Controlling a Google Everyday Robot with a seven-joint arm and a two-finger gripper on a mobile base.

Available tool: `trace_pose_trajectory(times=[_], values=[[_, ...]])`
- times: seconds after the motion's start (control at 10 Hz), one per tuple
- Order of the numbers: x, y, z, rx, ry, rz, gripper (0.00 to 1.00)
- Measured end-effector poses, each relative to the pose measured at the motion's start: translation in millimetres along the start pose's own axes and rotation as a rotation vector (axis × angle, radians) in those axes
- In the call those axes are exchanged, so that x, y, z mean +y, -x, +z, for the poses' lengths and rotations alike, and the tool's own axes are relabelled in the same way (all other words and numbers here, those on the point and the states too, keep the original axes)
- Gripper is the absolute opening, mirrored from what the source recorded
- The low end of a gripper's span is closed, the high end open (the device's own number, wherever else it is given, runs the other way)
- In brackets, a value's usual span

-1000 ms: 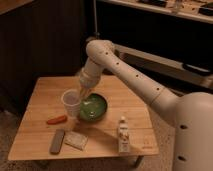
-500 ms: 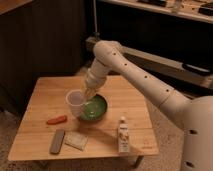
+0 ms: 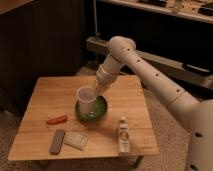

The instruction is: Place the ceramic cup in the ceramic bowl

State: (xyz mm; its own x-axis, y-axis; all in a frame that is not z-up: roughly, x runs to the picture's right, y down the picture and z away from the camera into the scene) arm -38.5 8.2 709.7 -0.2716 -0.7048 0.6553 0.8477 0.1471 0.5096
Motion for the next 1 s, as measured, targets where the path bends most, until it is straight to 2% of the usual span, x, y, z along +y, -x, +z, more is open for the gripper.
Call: trace_pose_trajectory(times=[0.4, 0.6, 1.0], values=[[17, 10, 28, 0.013, -0.001, 0.011, 0.04], [33, 15, 31, 0.028, 0.000, 0.029, 0.04], [36, 8, 46, 0.042, 0.001, 0.032, 0.04]])
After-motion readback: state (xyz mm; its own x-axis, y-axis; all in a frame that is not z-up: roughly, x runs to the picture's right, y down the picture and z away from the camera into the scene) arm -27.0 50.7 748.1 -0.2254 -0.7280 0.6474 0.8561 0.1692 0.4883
